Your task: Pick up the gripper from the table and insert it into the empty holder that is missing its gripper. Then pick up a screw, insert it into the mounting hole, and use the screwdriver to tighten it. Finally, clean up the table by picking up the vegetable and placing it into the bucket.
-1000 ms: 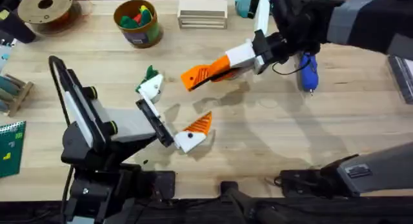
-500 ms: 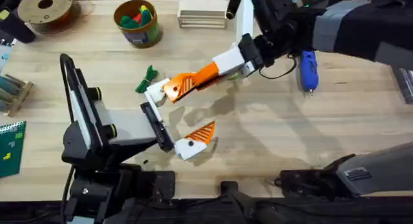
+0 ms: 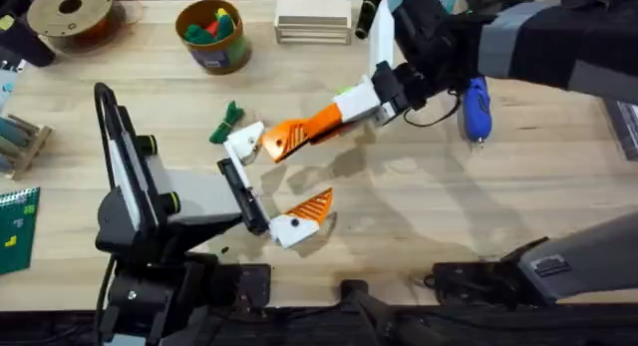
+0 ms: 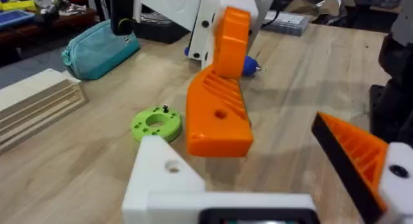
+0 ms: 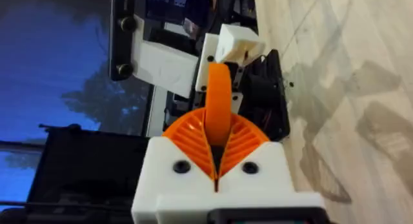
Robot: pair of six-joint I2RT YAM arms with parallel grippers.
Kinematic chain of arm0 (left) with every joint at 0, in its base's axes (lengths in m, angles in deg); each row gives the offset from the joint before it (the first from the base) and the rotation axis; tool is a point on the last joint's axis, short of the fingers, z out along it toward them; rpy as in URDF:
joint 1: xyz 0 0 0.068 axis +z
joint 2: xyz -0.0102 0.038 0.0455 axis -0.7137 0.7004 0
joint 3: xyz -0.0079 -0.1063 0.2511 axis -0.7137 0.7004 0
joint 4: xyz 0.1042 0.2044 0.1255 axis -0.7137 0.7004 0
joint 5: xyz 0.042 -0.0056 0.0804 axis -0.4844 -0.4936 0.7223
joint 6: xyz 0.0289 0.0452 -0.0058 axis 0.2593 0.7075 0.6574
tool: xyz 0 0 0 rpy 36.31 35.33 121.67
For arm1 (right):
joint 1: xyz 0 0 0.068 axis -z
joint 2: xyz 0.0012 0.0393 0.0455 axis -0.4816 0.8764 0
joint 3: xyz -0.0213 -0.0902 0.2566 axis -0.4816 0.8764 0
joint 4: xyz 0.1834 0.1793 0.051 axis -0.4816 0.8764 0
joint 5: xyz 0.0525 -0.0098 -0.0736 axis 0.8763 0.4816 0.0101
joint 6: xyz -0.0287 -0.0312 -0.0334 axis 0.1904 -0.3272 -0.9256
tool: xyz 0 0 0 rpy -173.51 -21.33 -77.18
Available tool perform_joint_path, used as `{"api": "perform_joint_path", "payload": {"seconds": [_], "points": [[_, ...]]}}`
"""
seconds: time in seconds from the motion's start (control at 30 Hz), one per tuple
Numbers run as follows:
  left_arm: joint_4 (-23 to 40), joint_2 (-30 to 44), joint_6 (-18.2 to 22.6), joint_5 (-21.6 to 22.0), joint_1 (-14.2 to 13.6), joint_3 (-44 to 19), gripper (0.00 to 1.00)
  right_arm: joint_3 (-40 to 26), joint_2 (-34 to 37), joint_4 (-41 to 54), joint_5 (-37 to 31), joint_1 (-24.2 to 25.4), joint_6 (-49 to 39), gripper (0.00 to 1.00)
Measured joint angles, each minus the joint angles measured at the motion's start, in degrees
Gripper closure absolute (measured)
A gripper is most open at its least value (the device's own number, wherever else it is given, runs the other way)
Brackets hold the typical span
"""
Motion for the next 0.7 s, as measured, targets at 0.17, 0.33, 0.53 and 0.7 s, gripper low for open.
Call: {"api": "perform_joint_path", "payload": {"seconds": [0.17,0.33,0.53,0.7], "points": [[0.02,0.00,0.00,-0.02,0.00,0.00,0.006,0.00,0.40,0.04,-0.46,0.35,-0.21,0.995],[0.02,0.00,0.00,-0.04,0.00,0.00,0.006,0.00,3.58,-0.59,0.00,0.35,-0.24,0.995],[0.04,0.00,0.00,-0.22,0.00,0.00,0.006,0.00,5.22,-2.85,2.18,0.35,-0.19,0.995],[0.04,0.00,0.00,-0.22,0.00,0.00,0.005,0.00,5.22,-3.10,3.15,0.35,0.35,0.995]]}}
